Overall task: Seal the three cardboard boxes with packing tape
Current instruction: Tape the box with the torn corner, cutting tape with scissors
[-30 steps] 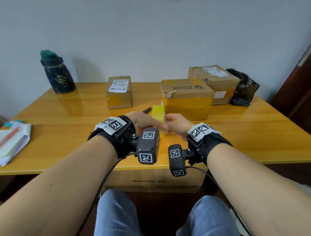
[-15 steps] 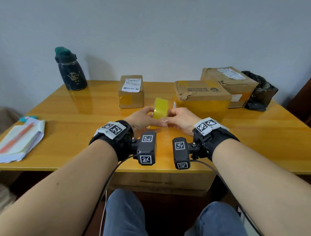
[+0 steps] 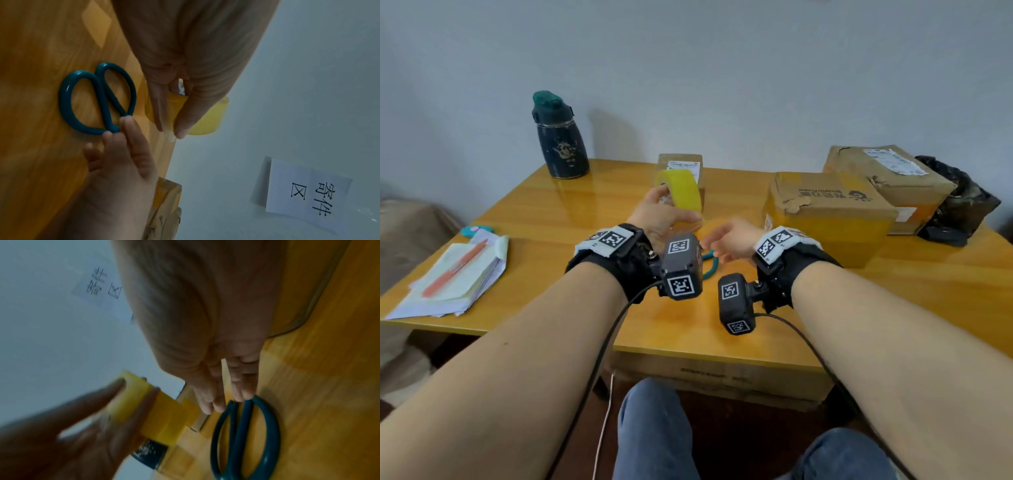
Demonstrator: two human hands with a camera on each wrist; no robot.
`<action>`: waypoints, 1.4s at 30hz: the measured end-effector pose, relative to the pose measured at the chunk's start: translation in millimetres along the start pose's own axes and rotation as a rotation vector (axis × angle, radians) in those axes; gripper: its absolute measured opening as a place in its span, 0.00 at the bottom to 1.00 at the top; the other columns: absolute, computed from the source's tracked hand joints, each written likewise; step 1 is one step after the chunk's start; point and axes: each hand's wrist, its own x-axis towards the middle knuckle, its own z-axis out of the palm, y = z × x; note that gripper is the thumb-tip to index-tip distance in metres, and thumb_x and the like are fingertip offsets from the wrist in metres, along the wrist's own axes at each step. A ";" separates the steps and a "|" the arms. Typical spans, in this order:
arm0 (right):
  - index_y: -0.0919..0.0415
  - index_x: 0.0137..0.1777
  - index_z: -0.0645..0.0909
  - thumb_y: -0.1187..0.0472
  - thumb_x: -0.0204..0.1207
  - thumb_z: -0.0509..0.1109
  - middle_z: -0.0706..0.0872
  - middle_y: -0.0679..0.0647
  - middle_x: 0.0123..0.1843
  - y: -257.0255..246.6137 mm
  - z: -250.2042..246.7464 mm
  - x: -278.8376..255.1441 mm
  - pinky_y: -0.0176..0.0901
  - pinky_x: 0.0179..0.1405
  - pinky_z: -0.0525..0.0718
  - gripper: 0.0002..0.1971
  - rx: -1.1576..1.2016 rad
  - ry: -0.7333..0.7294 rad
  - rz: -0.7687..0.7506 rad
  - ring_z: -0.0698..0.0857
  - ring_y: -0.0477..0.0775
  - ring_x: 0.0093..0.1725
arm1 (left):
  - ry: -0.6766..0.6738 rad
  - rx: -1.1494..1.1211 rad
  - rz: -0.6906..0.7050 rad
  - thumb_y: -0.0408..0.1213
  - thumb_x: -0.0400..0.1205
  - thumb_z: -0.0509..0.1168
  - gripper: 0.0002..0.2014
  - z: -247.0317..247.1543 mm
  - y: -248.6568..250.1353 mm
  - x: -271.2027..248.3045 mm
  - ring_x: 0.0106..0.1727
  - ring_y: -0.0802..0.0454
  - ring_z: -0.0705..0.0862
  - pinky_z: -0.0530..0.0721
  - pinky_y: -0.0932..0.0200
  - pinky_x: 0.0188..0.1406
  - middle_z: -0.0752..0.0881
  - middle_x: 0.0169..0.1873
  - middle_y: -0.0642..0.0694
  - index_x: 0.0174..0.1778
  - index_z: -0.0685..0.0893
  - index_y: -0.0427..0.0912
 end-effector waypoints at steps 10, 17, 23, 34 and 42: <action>0.58 0.27 0.63 0.59 0.83 0.59 0.65 0.52 0.27 10.9 33.4 10.6 0.43 0.32 0.64 0.21 -0.765 -0.139 -0.090 0.66 0.53 0.29 | -0.052 0.045 -0.020 0.10 0.71 0.68 0.41 -8.0 -19.2 17.2 0.48 0.43 0.87 0.90 0.58 0.33 0.83 0.62 0.34 0.78 0.65 0.41; 0.59 0.30 0.67 0.52 0.73 0.77 0.72 0.53 0.29 41.2 -5.3 -3.0 0.40 0.23 0.66 0.23 -0.712 0.072 0.166 0.71 0.50 0.27 | -0.144 0.166 -0.040 0.13 0.71 0.70 0.41 11.5 -39.7 21.6 0.46 0.44 0.87 0.89 0.52 0.46 0.86 0.48 0.41 0.78 0.66 0.43; 0.59 0.33 0.66 0.49 0.70 0.78 0.72 0.52 0.32 44.2 -9.1 -17.1 0.40 0.23 0.67 0.24 -0.715 0.080 0.234 0.75 0.52 0.34 | -0.130 0.139 -0.067 0.12 0.72 0.69 0.41 26.4 -49.9 22.2 0.41 0.47 0.85 0.86 0.63 0.25 0.84 0.48 0.40 0.79 0.65 0.42; 0.63 0.38 0.72 0.57 0.79 0.67 0.81 0.56 0.40 57.4 -23.5 -35.2 0.41 0.32 0.79 0.12 -0.595 0.118 0.359 0.83 0.57 0.42 | -0.148 0.108 -0.209 0.29 0.74 0.74 0.11 26.7 -41.7 19.9 0.39 0.49 0.86 0.87 0.57 0.39 0.88 0.44 0.42 0.51 0.84 0.41; 0.67 0.58 0.71 0.35 0.74 0.68 0.76 0.55 0.38 73.3 -29.7 -45.5 0.54 0.42 0.87 0.33 -0.046 0.202 0.226 0.80 0.57 0.39 | 0.002 -0.072 -0.263 0.30 0.69 0.80 0.25 32.4 -29.4 19.7 0.35 0.46 0.87 0.89 0.57 0.34 0.85 0.49 0.39 0.60 0.80 0.36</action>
